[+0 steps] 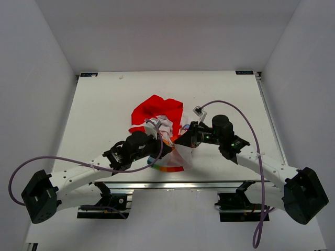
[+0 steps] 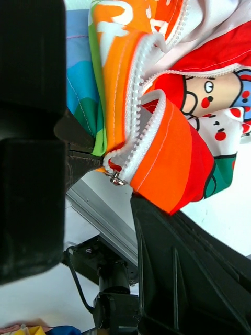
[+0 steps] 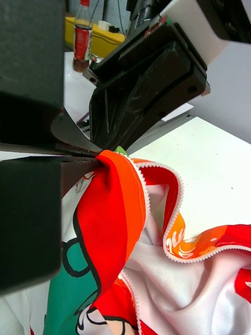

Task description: Zip up the jacket

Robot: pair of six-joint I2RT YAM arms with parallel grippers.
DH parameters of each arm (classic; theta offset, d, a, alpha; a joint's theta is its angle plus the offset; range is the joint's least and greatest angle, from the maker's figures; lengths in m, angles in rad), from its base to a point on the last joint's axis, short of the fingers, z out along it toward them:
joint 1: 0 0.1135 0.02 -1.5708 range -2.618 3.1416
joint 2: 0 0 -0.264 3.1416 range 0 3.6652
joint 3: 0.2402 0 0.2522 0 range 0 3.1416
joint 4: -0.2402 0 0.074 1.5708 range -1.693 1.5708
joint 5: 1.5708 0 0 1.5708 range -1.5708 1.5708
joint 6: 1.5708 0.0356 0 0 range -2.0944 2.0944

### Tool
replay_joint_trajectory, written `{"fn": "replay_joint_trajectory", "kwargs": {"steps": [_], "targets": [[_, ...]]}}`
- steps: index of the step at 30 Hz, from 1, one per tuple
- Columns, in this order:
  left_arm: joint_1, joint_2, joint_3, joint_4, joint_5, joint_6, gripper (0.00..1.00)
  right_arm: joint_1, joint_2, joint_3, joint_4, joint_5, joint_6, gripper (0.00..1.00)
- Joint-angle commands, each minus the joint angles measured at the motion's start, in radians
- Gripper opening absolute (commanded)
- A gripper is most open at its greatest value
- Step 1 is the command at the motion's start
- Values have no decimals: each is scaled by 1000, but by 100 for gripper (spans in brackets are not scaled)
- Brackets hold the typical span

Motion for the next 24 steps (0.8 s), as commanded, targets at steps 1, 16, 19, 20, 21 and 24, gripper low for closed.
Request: {"fn": "replay_joint_trajectory", "kwargs": {"steps": [1,16,19,20,21,24], "targets": [[-4,21,9,-106,64,-9,0,-16,-33,83,115,-21,16,0],[-4,-135,-23,-82,-33,-98,37,-2,16,-20,104,-96,29,0],[-4,-178,-57,-53,-34,-115,43,4,47,-35,178,-121,75,0],[-4,-187,-74,-45,-34,-120,43,4,50,-39,200,-127,87,0],[-2,-201,-79,-40,-34,-125,44,6,55,-43,217,-131,98,0],[-2,-226,-99,-27,-72,-135,44,13,67,-41,237,-135,116,0]]}}
